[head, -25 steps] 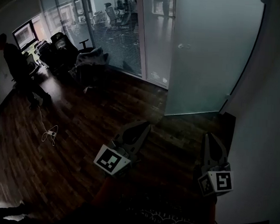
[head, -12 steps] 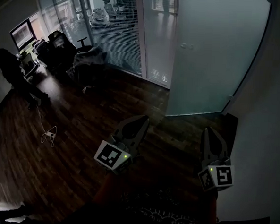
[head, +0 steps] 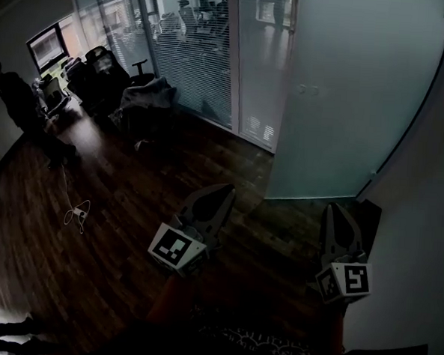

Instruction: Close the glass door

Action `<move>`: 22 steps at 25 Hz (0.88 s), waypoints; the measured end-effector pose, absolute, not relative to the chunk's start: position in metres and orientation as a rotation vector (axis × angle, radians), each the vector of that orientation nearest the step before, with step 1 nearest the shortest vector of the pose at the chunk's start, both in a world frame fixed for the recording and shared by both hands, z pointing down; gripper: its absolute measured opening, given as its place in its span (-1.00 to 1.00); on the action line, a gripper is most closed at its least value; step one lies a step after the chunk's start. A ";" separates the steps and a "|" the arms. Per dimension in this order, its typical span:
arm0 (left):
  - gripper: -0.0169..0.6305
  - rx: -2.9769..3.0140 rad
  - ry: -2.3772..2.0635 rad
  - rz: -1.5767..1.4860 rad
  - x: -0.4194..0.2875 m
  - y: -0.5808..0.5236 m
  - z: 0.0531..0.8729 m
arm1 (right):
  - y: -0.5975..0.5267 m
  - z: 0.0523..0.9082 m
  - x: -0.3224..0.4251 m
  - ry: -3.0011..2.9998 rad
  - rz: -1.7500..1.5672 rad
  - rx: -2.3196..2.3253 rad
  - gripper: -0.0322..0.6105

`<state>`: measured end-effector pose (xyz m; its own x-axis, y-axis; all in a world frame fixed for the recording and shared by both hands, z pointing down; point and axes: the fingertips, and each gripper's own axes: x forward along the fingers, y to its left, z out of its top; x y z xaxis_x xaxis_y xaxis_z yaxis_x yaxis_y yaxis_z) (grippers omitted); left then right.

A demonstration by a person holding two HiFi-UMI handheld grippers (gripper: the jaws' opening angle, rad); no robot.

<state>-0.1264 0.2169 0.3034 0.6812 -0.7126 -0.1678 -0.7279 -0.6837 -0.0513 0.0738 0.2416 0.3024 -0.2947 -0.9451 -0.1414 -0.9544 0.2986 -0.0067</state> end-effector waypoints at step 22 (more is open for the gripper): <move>-0.94 -2.748 1.227 0.180 -0.077 0.093 0.309 | 0.113 0.312 0.126 2.441 0.109 -1.774 -0.89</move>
